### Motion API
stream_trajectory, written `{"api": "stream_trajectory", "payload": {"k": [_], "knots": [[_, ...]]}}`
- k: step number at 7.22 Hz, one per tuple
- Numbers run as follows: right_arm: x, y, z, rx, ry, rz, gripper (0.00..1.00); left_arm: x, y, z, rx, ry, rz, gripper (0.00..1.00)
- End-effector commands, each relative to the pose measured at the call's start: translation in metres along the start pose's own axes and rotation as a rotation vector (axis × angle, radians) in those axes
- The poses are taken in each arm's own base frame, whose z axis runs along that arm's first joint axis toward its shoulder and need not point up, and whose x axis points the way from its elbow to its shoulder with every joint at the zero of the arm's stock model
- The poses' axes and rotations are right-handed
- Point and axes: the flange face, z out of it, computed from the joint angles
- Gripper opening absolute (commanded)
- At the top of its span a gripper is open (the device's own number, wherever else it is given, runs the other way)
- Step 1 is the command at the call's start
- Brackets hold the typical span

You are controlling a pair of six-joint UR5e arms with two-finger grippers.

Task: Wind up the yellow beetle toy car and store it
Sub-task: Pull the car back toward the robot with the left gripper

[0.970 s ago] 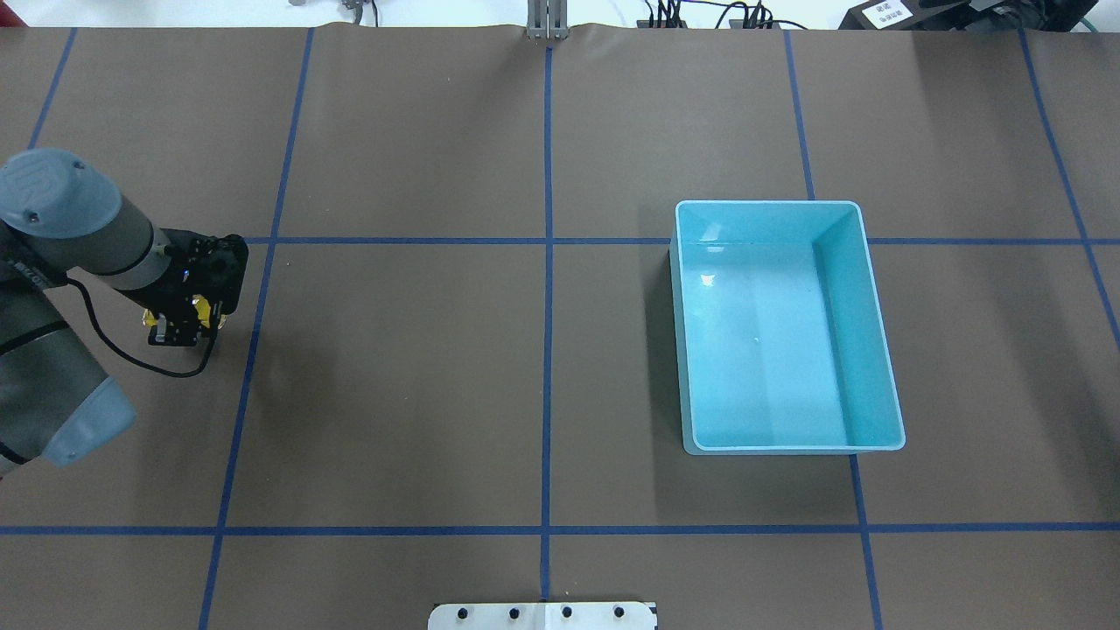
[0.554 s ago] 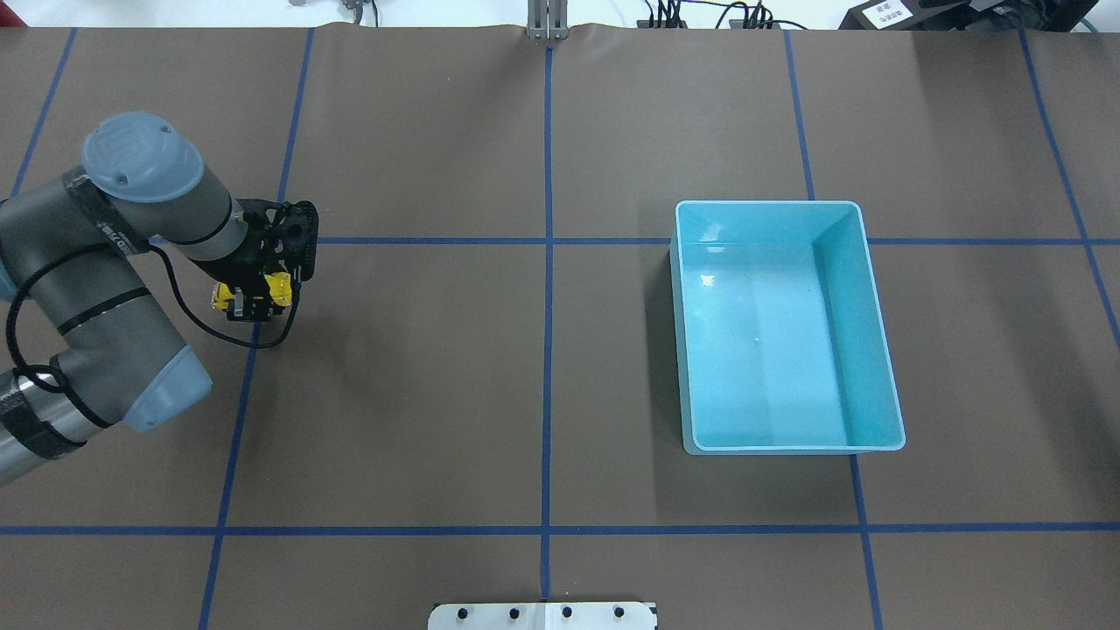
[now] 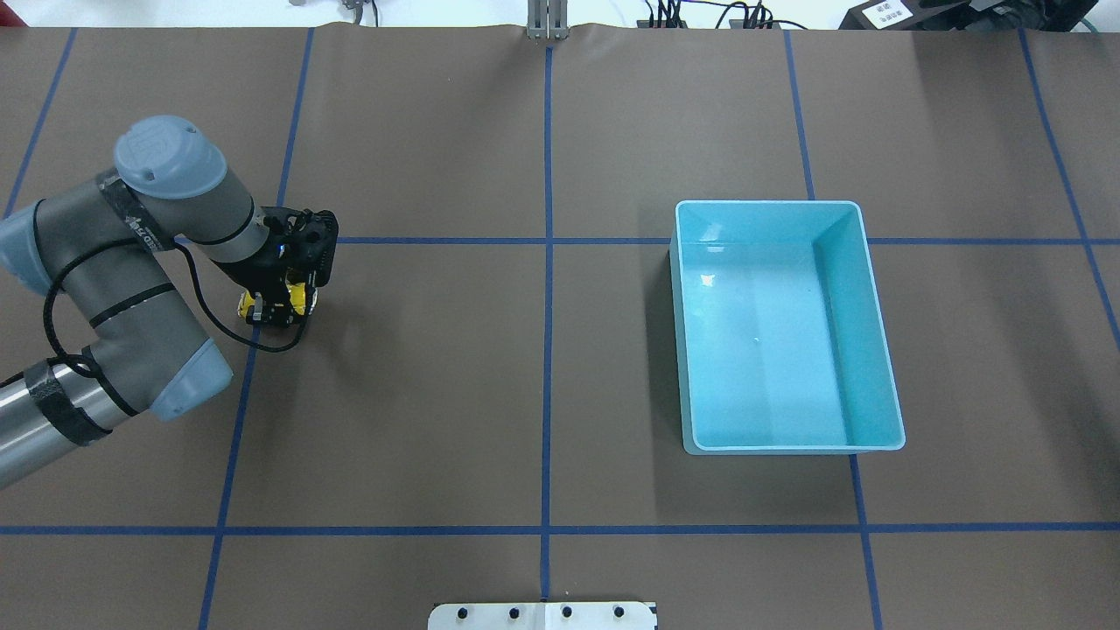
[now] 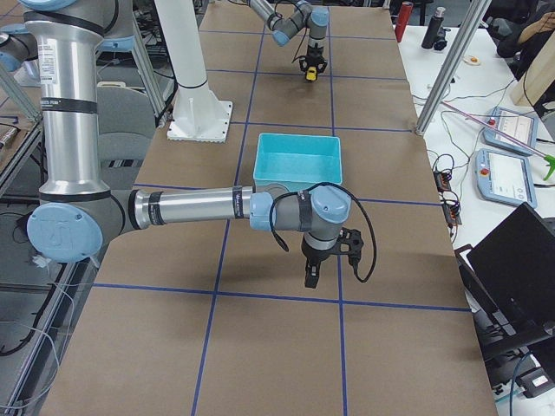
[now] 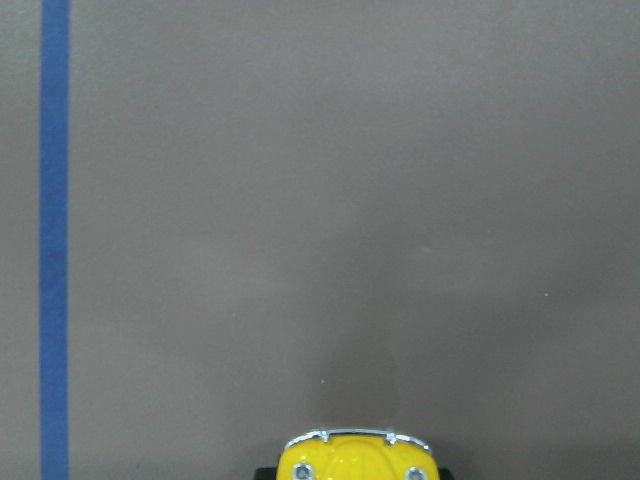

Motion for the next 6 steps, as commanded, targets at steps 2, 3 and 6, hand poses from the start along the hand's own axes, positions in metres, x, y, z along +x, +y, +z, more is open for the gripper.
{"api": "stream_trajectory", "payload": {"k": [2, 3, 6], "knots": [[-0.0006, 0.0, 0.0005, -0.001, 0.0, -0.002, 1.0, 0.0, 0.0008, -0.0005, 0.013, -0.019, 0.023, 0.0], [0.0, 0.0, 0.0, 0.0, 0.0, 0.0, 1.0, 0.0012, 0.0038, 0.0021, 0.017, -0.025, 0.029, 0.0], [-0.0001, -0.0001, -0.0001, 0.001, 0.0, -0.001, 1.0, 0.0013, 0.0038, 0.002, 0.032, -0.036, 0.04, 0.0]]}}
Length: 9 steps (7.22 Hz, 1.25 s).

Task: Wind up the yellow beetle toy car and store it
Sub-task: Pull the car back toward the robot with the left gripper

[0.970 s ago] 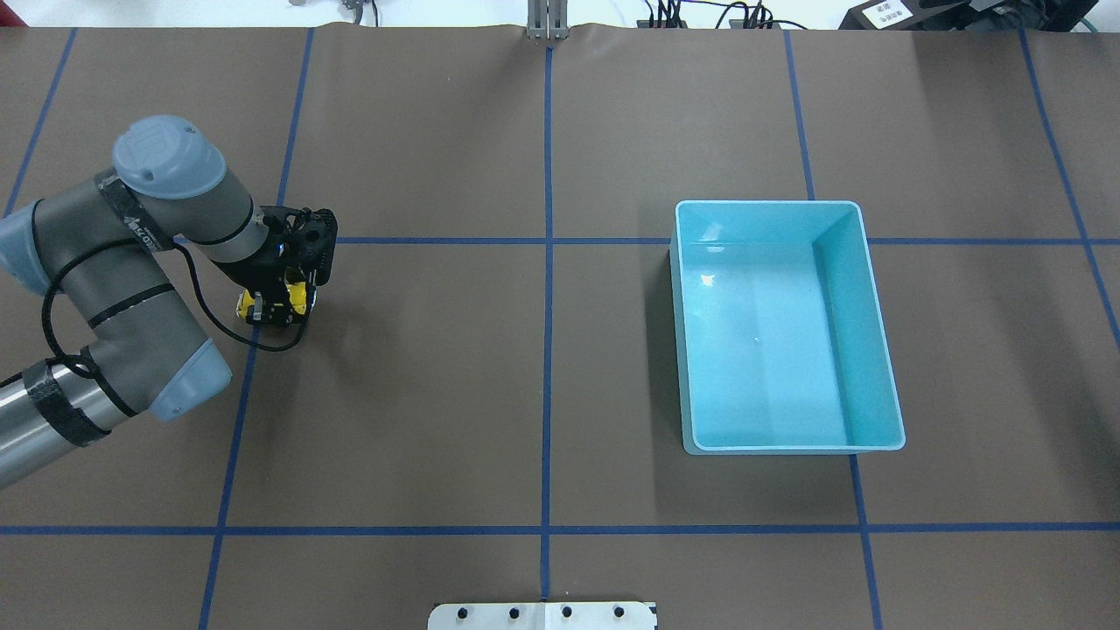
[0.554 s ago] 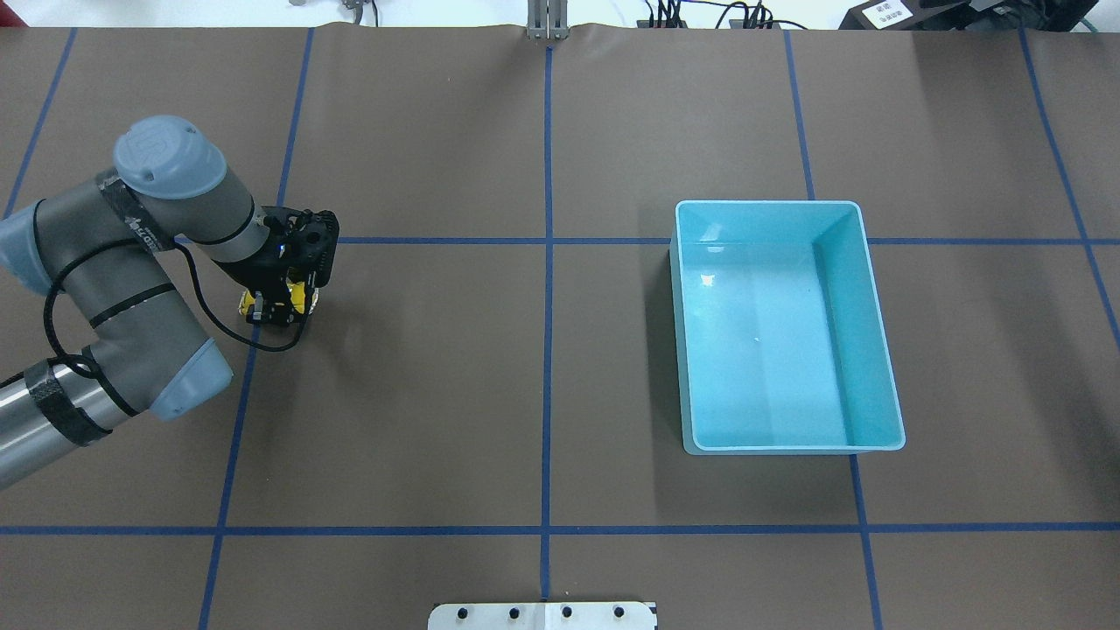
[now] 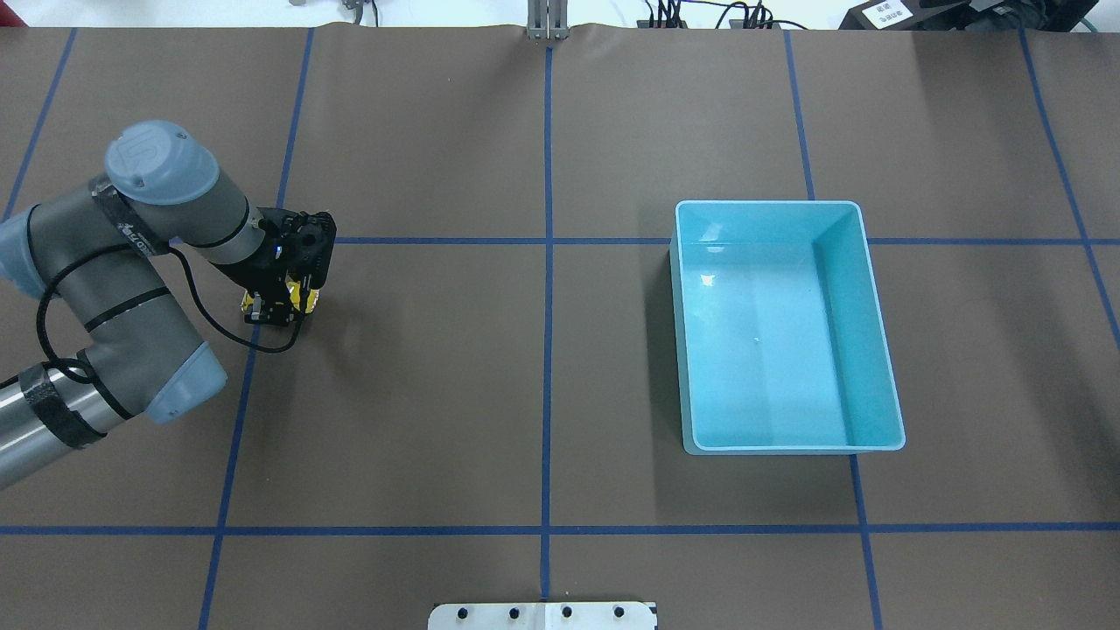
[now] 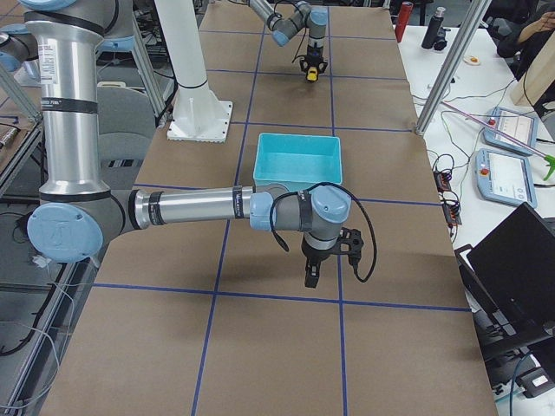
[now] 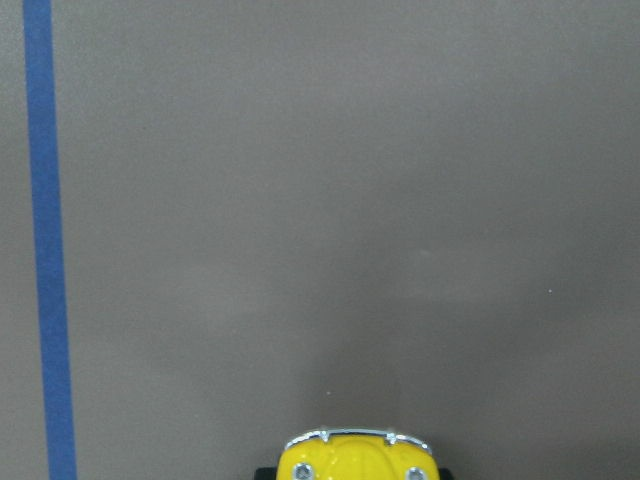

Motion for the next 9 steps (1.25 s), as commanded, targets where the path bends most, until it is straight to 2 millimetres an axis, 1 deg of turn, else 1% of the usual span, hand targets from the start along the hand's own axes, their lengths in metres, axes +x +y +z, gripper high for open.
{"api": "stream_trajectory", "payload": {"k": [1, 4, 6, 9], "knots": [[0.0, 0.0, 0.0, 0.001, 0.0, 0.0, 1.0, 0.0, 0.001, 0.002, 0.005, -0.003, 0.005, 0.0], [0.0, 0.0, 0.0, 0.001, 0.0, 0.0, 1.0, -0.001, 0.006, 0.007, 0.011, -0.008, 0.007, 0.0], [-0.001, 0.0, -0.001, 0.003, 0.0, -0.002, 1.0, 0.008, 0.023, 0.015, 0.01, -0.006, 0.008, 0.0], [-0.001, 0.0, -0.001, 0.003, 0.0, -0.002, 1.0, 0.014, 0.04, 0.015, 0.021, -0.007, 0.013, 0.0]]}}
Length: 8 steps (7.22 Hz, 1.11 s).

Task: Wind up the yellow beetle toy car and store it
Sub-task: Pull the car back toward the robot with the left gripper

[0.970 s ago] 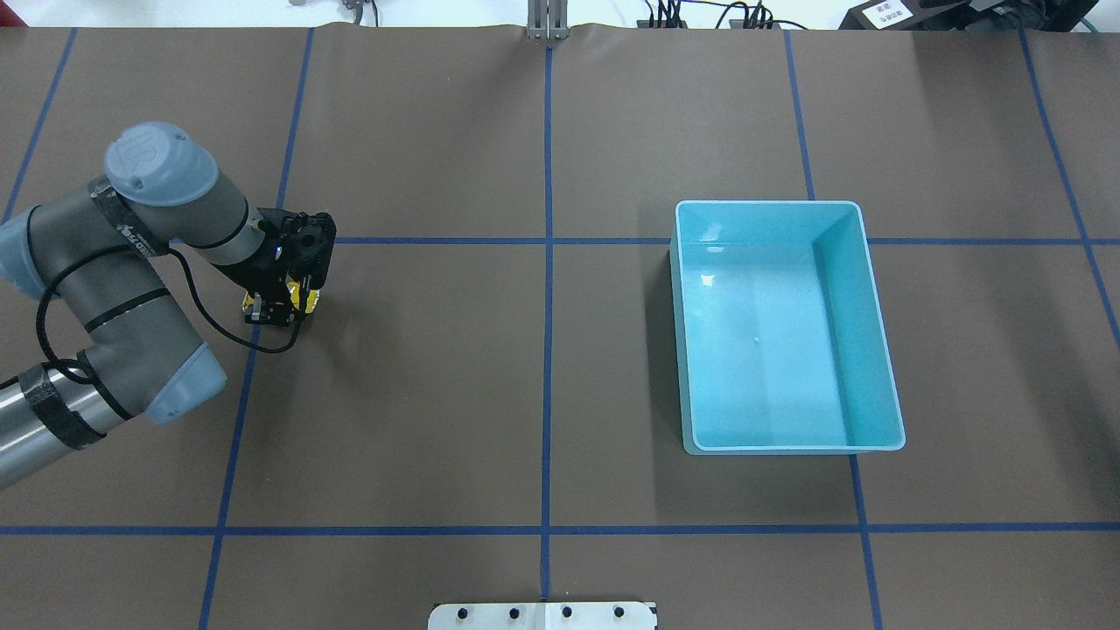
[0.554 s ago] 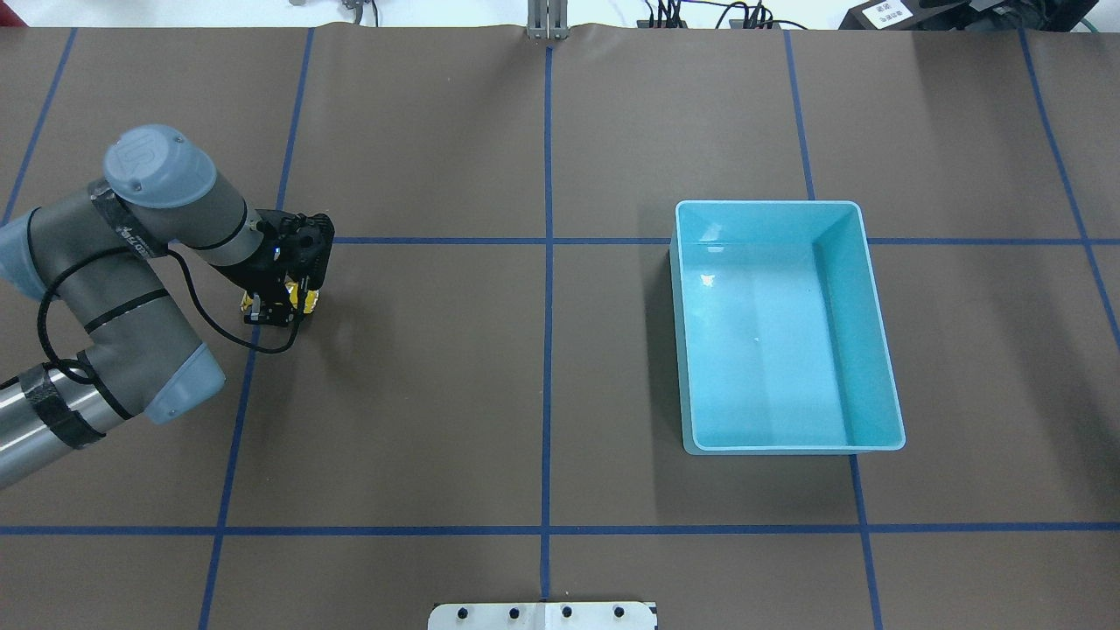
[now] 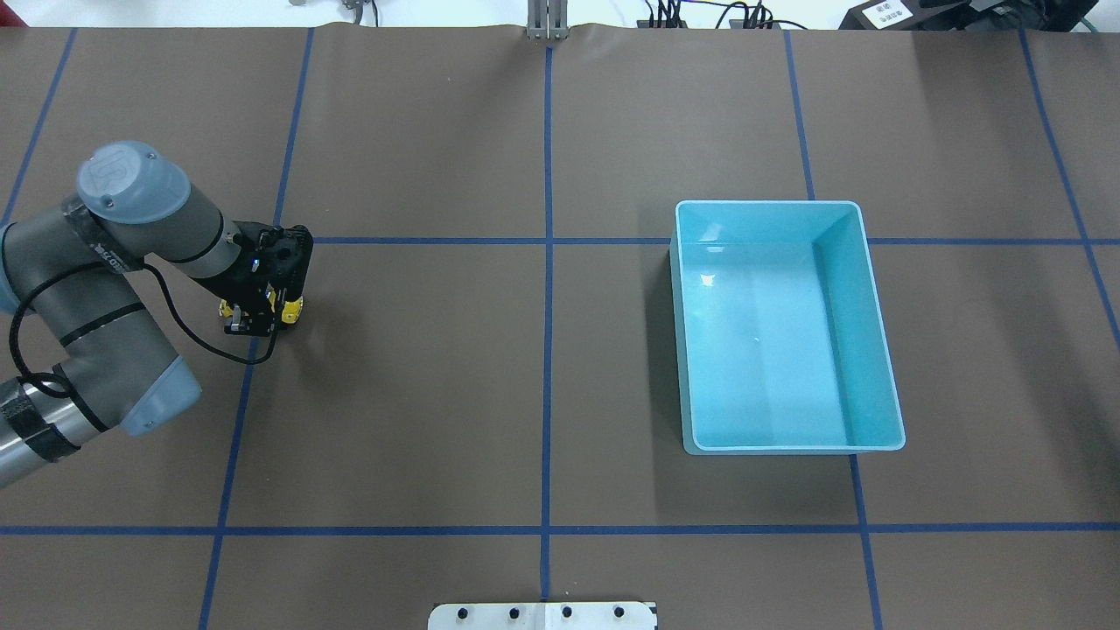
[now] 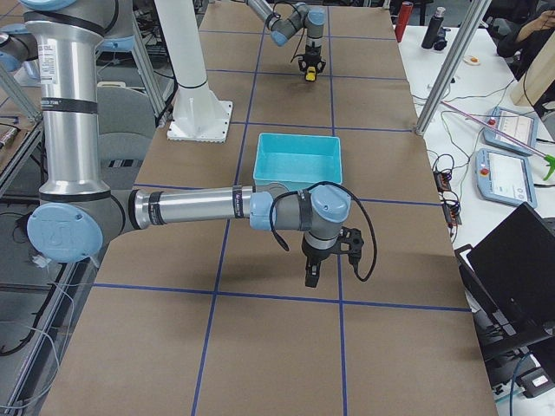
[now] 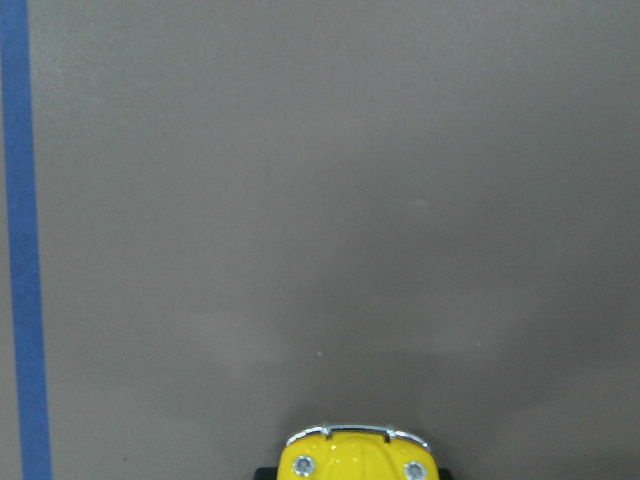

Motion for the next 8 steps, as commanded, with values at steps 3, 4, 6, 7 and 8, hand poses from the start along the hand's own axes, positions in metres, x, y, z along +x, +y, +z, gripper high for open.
{"api": "stream_trajectory", "payload": {"k": [3, 4, 6, 7, 8], "knots": [[0.0, 0.0, 0.0, 0.0, 0.0, 0.0, 1.0, 0.003, 0.015, 0.0, -0.002, 0.001, 0.021, 0.0], [0.0, 0.0, 0.001, -0.002, 0.0, 0.0, 1.0, 0.006, 0.021, 0.002, -0.004, 0.002, 0.019, 0.0], [0.0, 0.0, 0.0, -0.001, 0.0, 0.001, 1.0, 0.005, 0.024, 0.001, 0.001, -0.005, 0.022, 0.0], [0.0, 0.0, 0.0, -0.001, 0.0, 0.001, 1.0, 0.005, 0.024, 0.0, 0.003, -0.005, 0.03, 0.0], [0.0, 0.0, 0.0, -0.001, 0.0, 0.001, 1.0, 0.007, 0.034, 0.0, -0.006, -0.004, 0.038, 0.0]]}}
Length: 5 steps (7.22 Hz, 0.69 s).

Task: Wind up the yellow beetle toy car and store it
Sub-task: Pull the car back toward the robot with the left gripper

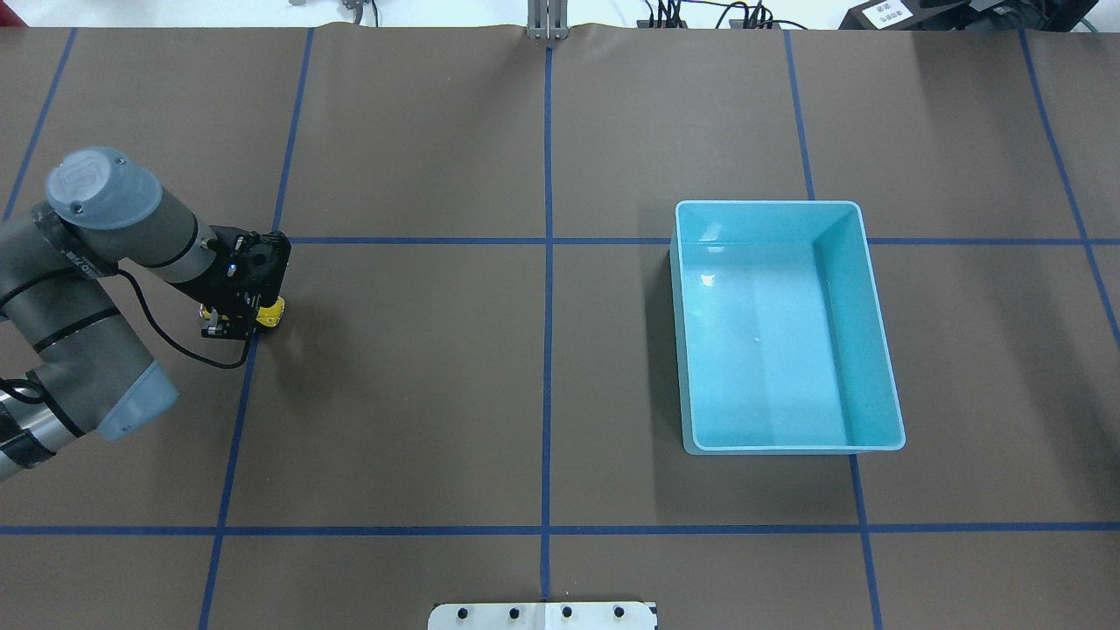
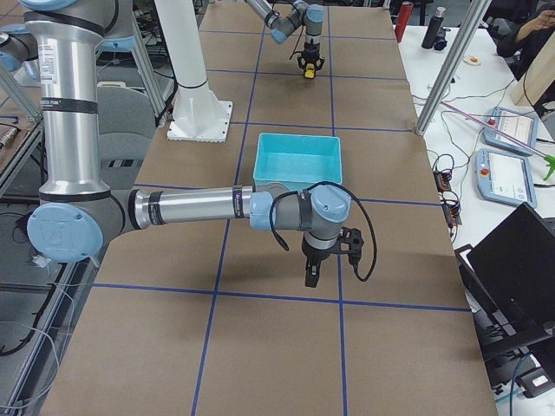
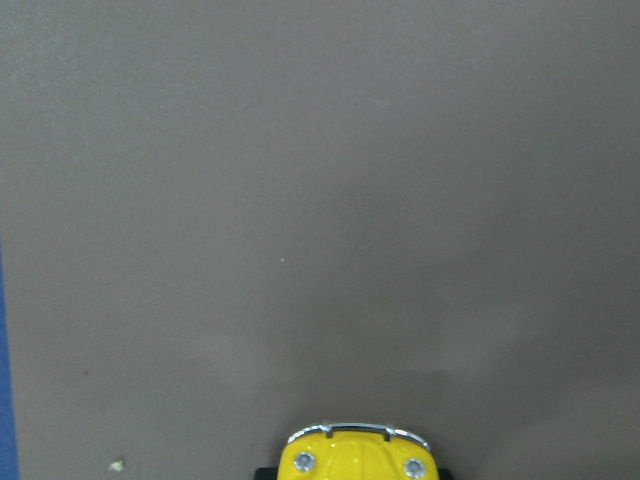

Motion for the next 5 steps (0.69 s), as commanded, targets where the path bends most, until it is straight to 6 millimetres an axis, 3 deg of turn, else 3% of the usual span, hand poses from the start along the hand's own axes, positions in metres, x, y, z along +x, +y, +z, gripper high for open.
{"api": "stream_trajectory", "payload": {"k": [1, 5], "knots": [[0.0, 0.0, 0.0, 0.0, 0.0, 0.0, 1.0, 0.002, 0.012, -0.002, -0.005, -0.003, 0.011, 0.0], [0.0, 0.0, -0.001, 0.001, 0.0, -0.001, 1.0, 0.009, 0.027, 0.001, 0.0, 0.006, 0.02, 0.0]]}}
